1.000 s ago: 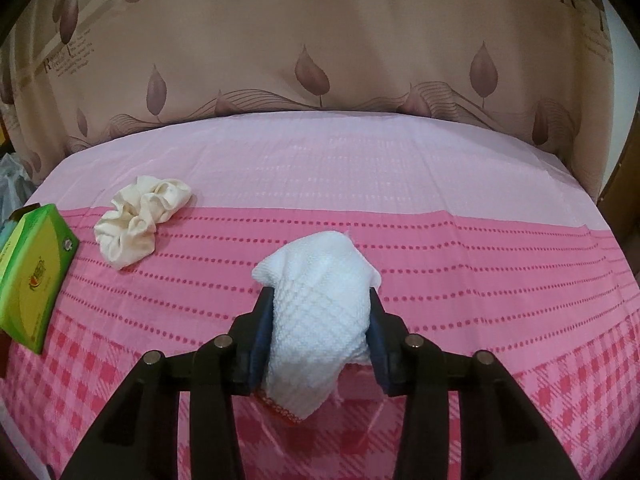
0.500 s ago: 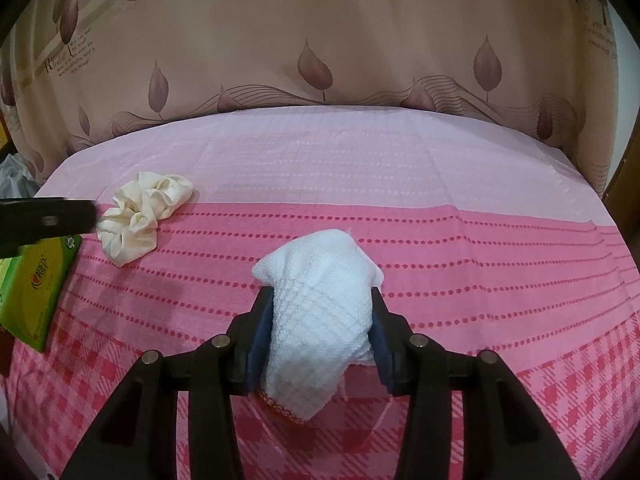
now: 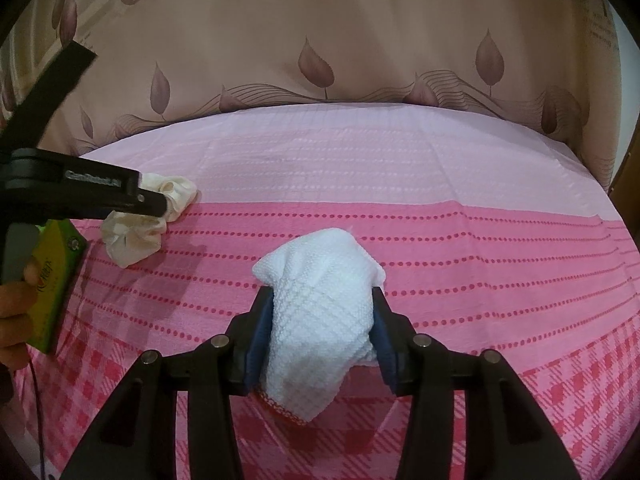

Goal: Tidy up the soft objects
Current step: 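Grasp the cream scrunchie with the left tool while the right tool holds the glove, then carry the cream scrunchie into the gold tin and open the left tool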

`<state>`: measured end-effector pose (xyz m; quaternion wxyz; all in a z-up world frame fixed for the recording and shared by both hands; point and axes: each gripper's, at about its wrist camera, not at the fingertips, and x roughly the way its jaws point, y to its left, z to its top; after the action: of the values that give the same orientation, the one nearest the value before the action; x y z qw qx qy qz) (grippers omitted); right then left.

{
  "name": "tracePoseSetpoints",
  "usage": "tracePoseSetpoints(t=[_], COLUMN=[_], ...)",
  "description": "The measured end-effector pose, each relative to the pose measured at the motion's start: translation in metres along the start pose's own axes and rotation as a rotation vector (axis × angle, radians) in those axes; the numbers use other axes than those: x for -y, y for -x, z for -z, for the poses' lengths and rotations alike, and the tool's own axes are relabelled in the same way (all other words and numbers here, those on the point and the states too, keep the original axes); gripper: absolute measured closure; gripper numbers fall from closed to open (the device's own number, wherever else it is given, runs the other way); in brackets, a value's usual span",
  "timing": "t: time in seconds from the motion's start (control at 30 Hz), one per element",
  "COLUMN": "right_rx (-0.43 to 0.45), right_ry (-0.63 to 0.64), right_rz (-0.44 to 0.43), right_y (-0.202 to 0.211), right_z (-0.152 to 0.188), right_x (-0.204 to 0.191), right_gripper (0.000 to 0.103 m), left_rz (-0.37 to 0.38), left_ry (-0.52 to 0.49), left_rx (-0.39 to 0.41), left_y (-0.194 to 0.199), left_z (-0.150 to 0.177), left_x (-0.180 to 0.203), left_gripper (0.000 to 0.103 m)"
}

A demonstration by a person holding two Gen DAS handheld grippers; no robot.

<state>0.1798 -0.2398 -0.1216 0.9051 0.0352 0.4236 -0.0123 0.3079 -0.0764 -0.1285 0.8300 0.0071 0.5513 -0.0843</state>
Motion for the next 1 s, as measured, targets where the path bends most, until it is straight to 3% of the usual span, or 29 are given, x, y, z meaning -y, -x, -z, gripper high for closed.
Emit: tracePoseSetpoints(t=[0.27, 0.33, 0.43, 0.63, 1.0], right_rx=[-0.003, -0.004, -0.004, -0.004, -0.005], right_ry=[-0.005, -0.007, -0.008, -0.008, -0.008], right_rz=[-0.008, -0.010, -0.010, -0.011, -0.009], right_y=[-0.001, -0.001, -0.001, -0.001, -0.001], right_z=[-0.001, -0.001, 0.000, 0.000, 0.000], right_x=[0.001, 0.001, 0.001, 0.000, 0.000], right_gripper=[0.057, 0.057, 0.057, 0.057, 0.057], left_rz=[0.054, 0.028, 0.049, 0.037, 0.030], left_ry=[-0.027, -0.014, -0.006, -0.008, -0.093], left_rx=[0.001, 0.004, -0.004, 0.021, 0.118], left_y=[-0.007, -0.007, -0.004, 0.009, 0.070], left_z=[0.008, 0.009, 0.010, 0.019, 0.050], left_x=[0.012, 0.010, 0.008, 0.010, 0.021], left_gripper=[0.044, 0.073, 0.085, 0.088, 0.088])
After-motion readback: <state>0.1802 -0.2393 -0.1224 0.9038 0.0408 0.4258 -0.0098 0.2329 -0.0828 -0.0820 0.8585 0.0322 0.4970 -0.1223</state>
